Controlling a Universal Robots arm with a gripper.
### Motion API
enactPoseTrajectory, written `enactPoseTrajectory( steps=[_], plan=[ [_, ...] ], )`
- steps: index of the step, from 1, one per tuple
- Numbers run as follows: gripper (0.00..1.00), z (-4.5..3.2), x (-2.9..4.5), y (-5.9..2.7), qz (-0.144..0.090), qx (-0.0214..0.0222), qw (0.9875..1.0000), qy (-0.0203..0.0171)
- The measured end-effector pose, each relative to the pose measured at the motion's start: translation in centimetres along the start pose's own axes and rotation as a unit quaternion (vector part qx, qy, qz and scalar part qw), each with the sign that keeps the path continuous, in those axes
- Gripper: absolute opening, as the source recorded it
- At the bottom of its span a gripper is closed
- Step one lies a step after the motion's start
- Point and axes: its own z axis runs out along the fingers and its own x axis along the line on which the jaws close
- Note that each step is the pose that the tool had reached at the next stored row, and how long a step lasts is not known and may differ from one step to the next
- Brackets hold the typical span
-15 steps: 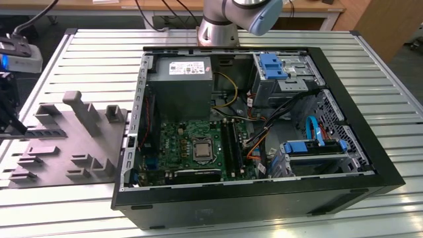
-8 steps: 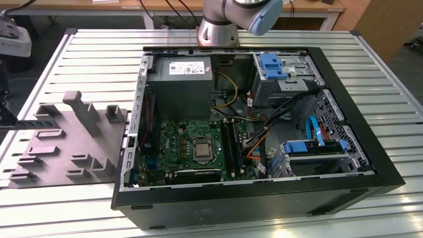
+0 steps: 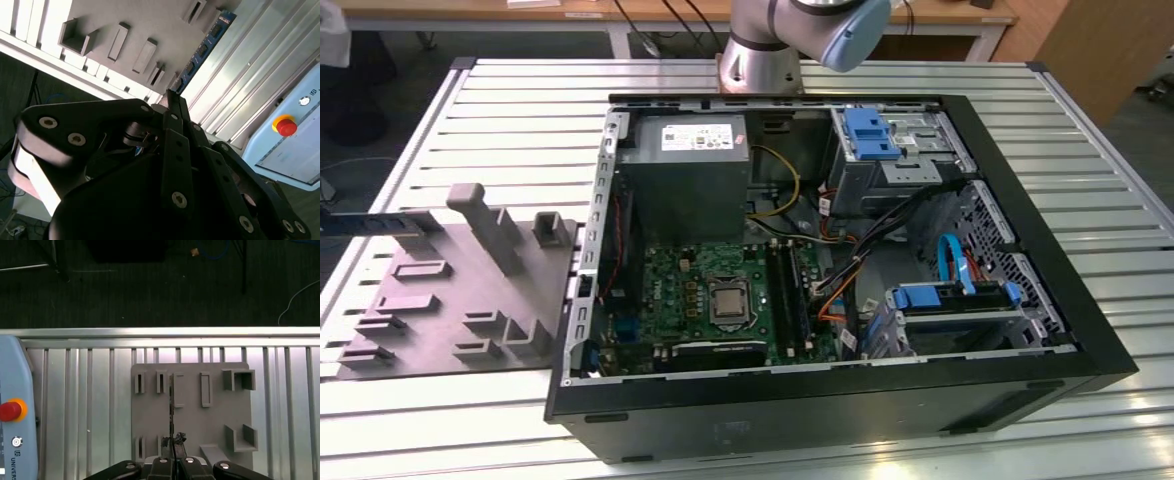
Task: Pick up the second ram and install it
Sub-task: 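Pick up the second ram and move it above second insertion slot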
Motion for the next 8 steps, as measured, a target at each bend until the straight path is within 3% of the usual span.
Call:
enactPoseTrajectory(
  steps=[8],
  plan=[
    [0.12,-3.22,-0.38,0.19,0.0,0.002,1.0,0.0]
  ],
)
